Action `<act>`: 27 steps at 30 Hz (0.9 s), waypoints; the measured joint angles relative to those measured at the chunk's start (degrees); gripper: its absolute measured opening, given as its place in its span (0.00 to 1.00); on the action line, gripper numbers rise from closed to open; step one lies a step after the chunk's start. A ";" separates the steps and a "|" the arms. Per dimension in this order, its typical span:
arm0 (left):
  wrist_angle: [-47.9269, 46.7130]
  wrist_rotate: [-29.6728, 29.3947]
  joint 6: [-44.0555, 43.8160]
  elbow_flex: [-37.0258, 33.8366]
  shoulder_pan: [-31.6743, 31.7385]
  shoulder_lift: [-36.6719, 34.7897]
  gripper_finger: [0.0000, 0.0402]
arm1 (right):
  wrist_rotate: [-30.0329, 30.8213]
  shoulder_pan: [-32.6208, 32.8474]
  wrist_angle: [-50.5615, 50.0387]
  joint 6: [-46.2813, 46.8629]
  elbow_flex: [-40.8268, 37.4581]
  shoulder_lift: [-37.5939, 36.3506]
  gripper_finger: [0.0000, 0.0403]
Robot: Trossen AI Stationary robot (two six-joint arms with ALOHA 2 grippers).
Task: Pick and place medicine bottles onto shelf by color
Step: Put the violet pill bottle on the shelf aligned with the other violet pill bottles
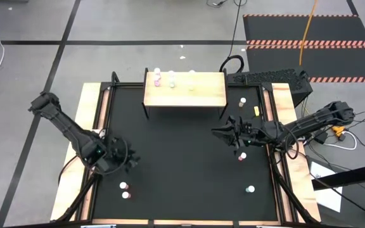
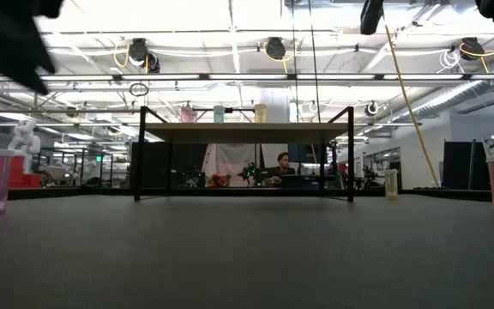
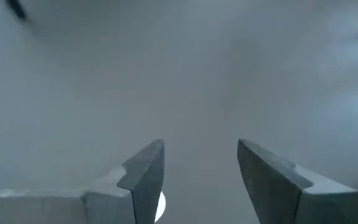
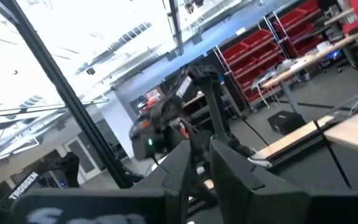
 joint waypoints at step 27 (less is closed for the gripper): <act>18.74 3.10 15.89 -20.36 -10.12 -0.12 0.75 | 1.57 -1.88 1.08 -1.40 0.04 0.02 0.32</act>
